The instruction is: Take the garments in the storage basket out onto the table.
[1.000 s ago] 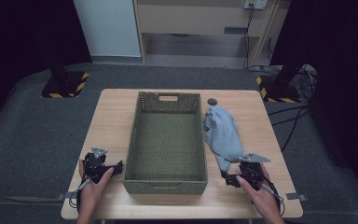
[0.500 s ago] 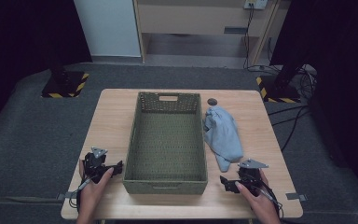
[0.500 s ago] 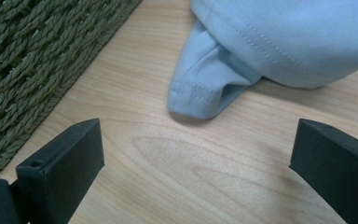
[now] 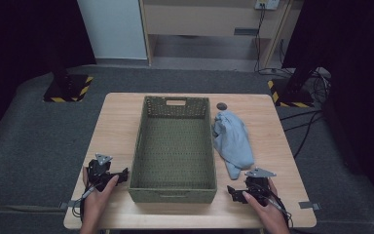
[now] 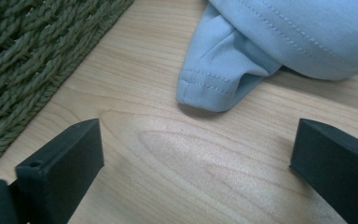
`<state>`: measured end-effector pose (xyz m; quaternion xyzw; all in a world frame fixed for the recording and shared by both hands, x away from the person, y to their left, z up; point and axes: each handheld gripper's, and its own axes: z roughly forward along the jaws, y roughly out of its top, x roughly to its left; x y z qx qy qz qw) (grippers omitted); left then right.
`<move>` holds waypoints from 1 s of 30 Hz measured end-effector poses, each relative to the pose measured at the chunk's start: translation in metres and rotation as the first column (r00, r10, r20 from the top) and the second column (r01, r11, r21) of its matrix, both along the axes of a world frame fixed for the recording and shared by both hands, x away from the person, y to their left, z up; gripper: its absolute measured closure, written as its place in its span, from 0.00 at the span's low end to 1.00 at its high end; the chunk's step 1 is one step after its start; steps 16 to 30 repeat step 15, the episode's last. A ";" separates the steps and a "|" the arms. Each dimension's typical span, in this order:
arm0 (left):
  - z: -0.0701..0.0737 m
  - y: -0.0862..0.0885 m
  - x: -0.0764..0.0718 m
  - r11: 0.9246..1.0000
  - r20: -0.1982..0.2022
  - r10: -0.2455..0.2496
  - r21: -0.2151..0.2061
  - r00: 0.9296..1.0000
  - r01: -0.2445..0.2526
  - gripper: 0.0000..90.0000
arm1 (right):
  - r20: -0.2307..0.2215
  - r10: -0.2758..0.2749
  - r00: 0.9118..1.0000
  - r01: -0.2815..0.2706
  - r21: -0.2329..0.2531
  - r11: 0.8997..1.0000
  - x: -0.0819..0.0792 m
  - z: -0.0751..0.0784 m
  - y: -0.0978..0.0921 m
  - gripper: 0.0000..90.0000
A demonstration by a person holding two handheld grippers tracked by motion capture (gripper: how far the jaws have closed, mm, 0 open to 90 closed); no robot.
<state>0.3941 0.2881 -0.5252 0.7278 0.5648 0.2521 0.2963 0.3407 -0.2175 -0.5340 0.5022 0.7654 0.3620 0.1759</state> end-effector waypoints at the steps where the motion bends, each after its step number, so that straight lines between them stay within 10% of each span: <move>1: 0.000 0.000 0.000 1.000 0.000 0.000 0.000 1.000 0.000 0.00 | 0.003 0.000 1.000 0.000 -0.003 1.000 0.000 0.000 0.001 0.01; 8: 0.000 0.000 0.000 1.000 0.000 0.000 0.000 1.000 0.000 0.00 | 0.035 0.009 0.999 -0.006 -0.080 0.997 -0.002 -0.004 0.007 0.01; 30: 0.000 0.000 0.000 1.000 0.000 0.000 0.000 1.000 0.000 0.00 | 0.036 0.003 0.999 0.000 -0.079 0.997 -0.002 -0.004 0.008 0.01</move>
